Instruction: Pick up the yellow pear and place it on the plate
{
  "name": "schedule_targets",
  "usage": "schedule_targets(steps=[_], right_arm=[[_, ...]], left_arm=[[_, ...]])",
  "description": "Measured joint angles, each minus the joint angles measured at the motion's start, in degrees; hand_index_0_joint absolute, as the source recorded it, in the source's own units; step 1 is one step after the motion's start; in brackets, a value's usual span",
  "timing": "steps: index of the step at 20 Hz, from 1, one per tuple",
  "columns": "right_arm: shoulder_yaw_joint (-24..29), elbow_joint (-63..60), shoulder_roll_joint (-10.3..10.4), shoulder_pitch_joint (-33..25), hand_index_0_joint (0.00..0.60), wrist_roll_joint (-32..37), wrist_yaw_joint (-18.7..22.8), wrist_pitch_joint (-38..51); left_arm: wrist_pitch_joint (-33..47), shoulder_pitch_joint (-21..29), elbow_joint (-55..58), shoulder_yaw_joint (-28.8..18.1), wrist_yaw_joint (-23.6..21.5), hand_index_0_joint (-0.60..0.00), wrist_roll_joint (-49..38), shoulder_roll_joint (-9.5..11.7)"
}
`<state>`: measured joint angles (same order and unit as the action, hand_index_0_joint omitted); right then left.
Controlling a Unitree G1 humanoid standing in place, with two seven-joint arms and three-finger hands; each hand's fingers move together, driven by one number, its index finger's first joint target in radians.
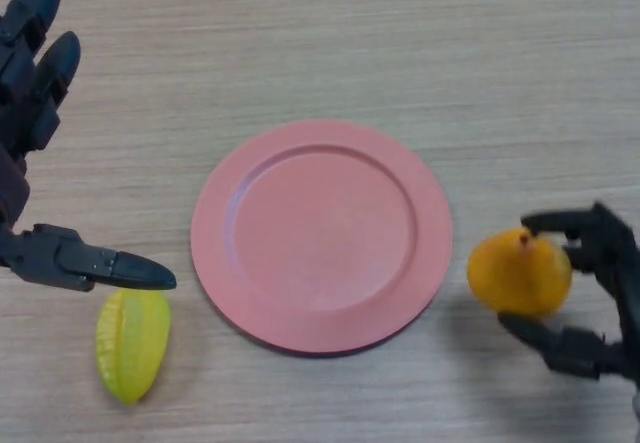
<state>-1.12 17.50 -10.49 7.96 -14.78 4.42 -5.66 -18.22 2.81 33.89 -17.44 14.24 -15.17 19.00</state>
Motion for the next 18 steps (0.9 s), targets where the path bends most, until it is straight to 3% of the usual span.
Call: schedule_targets(steps=[3,7,10,14,16,18], right_arm=[[-2.27,2.77,0.02,-4.65,0.6,0.04,-0.11,-6.23],[-10.5,0.92,0.03,-13.46,0.6,5.47,0.49,-9.36],[-15.67,-9.0,0.01,-17.82,0.6,11.6,4.77,-5.64],[-20.43,-20.88,-0.15,-23.01,0.6,13.71,9.13,-1.2],[-22.85,-27.56,-0.18,-26.09,0.6,13.74,14.27,4.51],[-25.21,-32.09,-0.18,-28.52,0.6,15.83,18.14,4.7]], left_arm=[[-0.31,-0.27,0.61,0.03,0.0,0.0,-0.22,-0.01],[-3.71,-0.73,2.44,-0.56,-0.01,0.0,-2.38,-0.04],[-3.74,-1.18,3.2,-1.85,-0.01,0.0,-2.37,-0.13],[-3.98,-1.82,4.59,-1.88,0.0,0.0,-2.29,-0.83],[-3.99,-2.0,4.73,-1.95,0.0,0.0,-2.34,-0.86],[-3.99,-2.0,4.73,-2.19,-0.01,0.0,-2.46,-0.86]])
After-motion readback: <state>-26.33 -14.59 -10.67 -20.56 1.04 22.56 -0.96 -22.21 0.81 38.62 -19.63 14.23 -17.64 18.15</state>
